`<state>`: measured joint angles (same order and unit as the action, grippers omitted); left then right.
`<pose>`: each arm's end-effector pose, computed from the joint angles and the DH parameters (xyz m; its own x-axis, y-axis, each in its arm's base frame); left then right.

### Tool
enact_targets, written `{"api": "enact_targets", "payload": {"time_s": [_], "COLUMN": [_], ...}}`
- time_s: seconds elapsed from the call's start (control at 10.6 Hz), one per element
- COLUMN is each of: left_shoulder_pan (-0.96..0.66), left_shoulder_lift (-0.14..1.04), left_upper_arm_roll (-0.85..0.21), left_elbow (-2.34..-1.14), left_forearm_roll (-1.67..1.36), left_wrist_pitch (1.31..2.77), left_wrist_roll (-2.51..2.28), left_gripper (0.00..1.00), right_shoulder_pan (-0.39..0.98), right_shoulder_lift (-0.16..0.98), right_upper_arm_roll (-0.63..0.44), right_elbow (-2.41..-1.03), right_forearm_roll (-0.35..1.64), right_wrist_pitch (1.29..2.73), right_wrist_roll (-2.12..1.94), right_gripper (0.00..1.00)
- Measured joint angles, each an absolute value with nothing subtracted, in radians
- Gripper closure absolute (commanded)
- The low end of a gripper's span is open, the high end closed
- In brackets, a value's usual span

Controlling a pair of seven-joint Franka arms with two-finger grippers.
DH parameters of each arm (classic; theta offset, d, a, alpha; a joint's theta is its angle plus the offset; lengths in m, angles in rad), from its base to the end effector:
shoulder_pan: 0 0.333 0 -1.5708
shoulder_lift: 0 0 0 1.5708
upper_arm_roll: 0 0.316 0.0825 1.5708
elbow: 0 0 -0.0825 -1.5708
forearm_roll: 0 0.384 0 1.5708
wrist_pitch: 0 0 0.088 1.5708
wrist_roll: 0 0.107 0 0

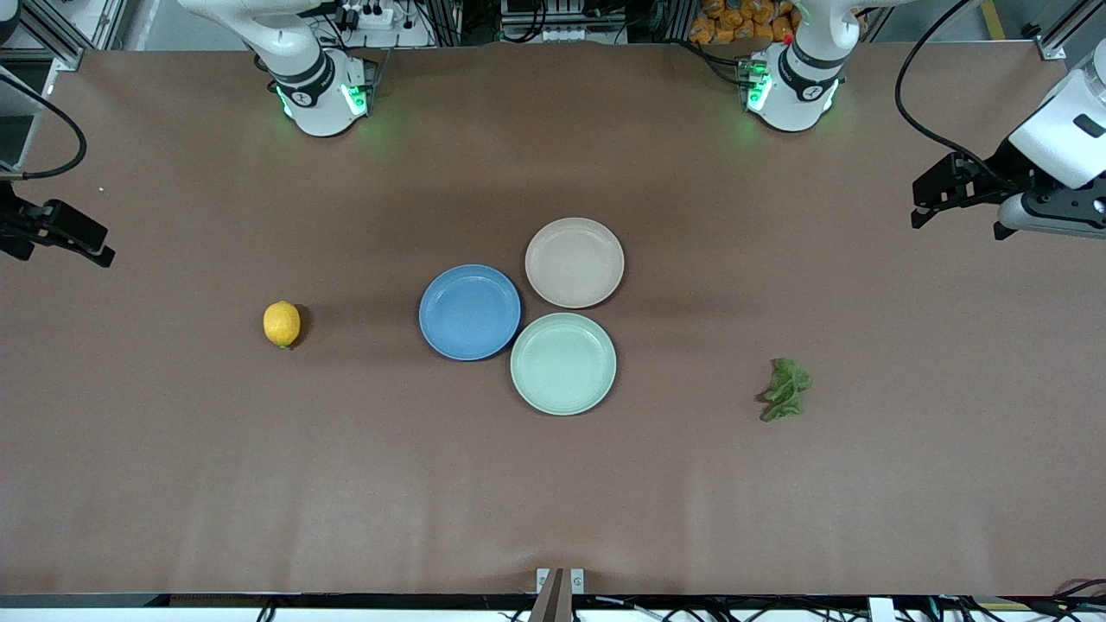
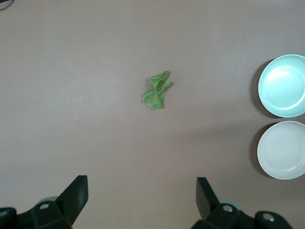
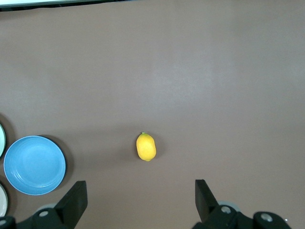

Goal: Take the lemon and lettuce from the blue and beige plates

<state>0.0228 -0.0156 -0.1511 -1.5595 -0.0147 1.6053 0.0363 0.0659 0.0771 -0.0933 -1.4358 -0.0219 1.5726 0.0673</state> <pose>0.5488 -0.0731 0.6416 0.9847 -0.1632 0.0616 -0.1642 -0.9864 0.0101 0.5791 -0.0158 0.6450 0.9937 -0.0937 0.0618 -0.0954 -0.9951 0.0249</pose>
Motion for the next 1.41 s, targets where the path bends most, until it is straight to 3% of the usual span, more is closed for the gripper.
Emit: {"api": "enact_targets", "payload": {"time_s": [0.56, 1.41], "left_shoulder_pan": [0.021, 0.023], "left_shoulder_lift": [-0.016, -0.016], "left_upper_arm_roll": [-0.154, -0.153], "left_elbow": [-1.554, -1.552], "left_forearm_roll": [-0.015, -0.015], "left_wrist_pitch": [1.605, 1.605], "left_wrist_roll": [0.036, 0.031], "left_gripper": [0.00, 0.00], "right_shoulder_pan": [0.073, 0.077], "right_shoulder_lift": [0.083, 0.084], "right_upper_arm_roll": [-0.093, -0.089], "right_elbow": [-1.436, -1.436], "right_forearm_roll": [-0.018, -0.016], "right_wrist_pitch": [1.490, 1.475], "right_wrist_roll": [0.070, 0.069], "right_gripper": [0.00, 0.00]}}
